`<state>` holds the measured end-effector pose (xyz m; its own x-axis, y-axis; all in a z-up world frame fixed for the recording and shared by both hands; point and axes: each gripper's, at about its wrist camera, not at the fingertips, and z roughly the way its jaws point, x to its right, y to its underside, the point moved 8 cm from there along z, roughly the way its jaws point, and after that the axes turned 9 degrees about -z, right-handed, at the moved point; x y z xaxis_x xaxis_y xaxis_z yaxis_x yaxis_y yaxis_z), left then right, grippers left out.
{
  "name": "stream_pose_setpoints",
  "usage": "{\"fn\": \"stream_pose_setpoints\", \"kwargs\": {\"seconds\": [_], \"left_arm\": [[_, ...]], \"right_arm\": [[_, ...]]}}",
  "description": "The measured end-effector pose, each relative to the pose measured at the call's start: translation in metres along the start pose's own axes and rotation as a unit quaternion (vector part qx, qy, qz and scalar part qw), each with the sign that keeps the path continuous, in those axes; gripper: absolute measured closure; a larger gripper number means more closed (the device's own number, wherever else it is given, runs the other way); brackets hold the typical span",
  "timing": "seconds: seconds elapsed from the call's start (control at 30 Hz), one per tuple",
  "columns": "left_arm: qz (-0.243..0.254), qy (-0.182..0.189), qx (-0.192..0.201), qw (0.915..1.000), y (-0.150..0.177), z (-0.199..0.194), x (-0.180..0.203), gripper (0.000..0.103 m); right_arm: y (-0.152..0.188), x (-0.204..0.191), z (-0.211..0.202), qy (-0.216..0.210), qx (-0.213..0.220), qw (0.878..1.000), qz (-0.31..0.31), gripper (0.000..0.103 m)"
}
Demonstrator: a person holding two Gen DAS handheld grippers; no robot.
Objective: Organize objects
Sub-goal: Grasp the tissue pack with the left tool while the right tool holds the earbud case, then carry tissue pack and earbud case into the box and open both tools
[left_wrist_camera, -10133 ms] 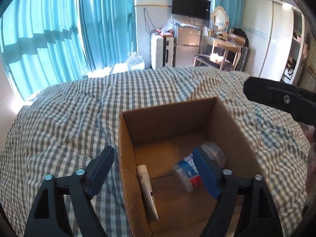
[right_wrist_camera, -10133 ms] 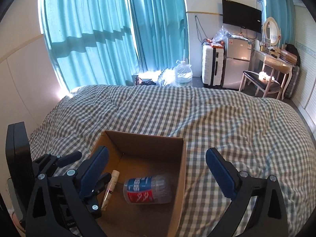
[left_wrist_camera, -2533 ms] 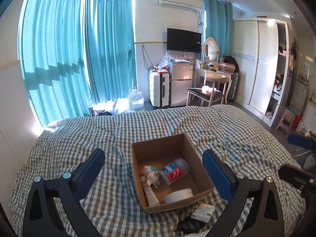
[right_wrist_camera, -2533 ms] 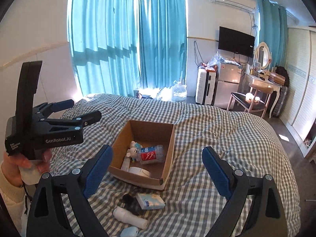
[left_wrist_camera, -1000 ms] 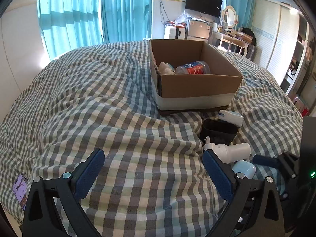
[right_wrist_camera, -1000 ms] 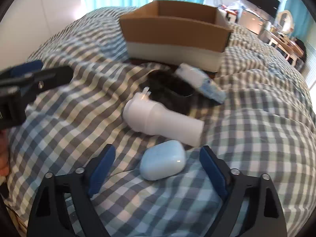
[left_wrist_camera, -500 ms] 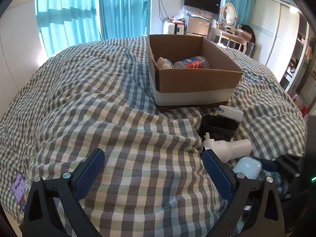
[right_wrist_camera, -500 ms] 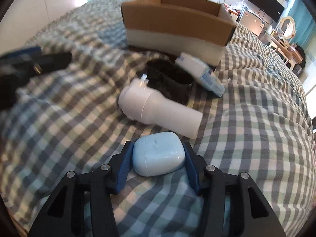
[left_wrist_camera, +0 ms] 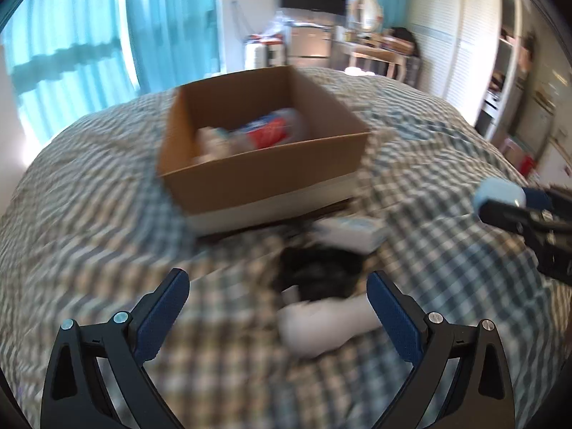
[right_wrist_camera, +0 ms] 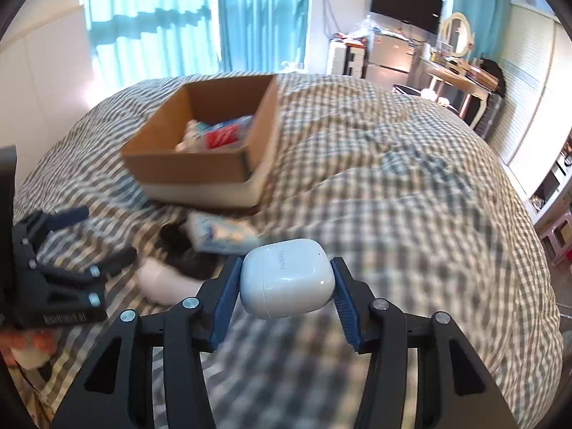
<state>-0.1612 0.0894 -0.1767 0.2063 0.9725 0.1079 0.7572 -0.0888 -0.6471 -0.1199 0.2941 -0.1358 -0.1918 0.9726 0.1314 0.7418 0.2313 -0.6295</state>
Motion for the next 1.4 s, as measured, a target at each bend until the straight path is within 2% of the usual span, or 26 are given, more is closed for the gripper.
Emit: {"fn": "stream_pose_setpoints", "kwargs": {"seconds": [0.2,0.43,0.57,0.63,0.7,0.73,0.77,0.93,1.2,1.4], "left_arm": [[0.035,0.032,-0.016,0.9987,-0.013,0.041,0.043,0.001],[0.03,0.035,-0.058,0.9972,-0.016,0.092,0.05,0.001],[0.029,0.038,-0.083,0.9954,-0.01,0.111,0.054,0.003],[0.036,0.041,-0.08,0.9953,-0.009,0.111,0.058,0.011],[0.045,0.049,-0.079,0.9947,-0.008,0.107,0.064,0.025],[0.048,0.055,-0.08,0.9942,-0.007,0.105,0.067,0.037],[0.05,0.054,-0.079,0.9942,-0.007,0.102,0.068,0.04],[0.056,0.03,-0.06,0.9962,-0.011,0.091,0.066,0.042],[0.042,0.017,-0.029,0.9986,-0.026,0.059,0.058,0.043],[0.032,0.013,0.01,0.9994,-0.039,0.021,0.048,0.043]], "right_arm": [[-0.012,0.032,0.018,-0.007,-0.005,1.0,0.013,0.053],[-0.012,0.034,0.048,-0.053,-0.016,0.998,0.03,0.053],[-0.003,0.026,0.062,-0.059,-0.033,0.997,0.024,0.053],[-0.001,0.025,0.066,-0.061,-0.036,0.997,0.022,0.053],[0.0,0.025,0.068,-0.059,-0.038,0.997,0.022,0.053],[0.0,0.025,0.068,-0.054,-0.038,0.998,0.02,0.053],[0.0,0.024,0.068,-0.05,-0.037,0.998,0.018,0.053],[0.001,0.03,0.062,-0.032,-0.025,0.999,0.021,0.053],[-0.008,0.032,0.039,0.018,-0.007,1.0,0.003,0.053],[-0.021,0.02,0.014,0.032,0.016,0.999,-0.016,0.053]]}}
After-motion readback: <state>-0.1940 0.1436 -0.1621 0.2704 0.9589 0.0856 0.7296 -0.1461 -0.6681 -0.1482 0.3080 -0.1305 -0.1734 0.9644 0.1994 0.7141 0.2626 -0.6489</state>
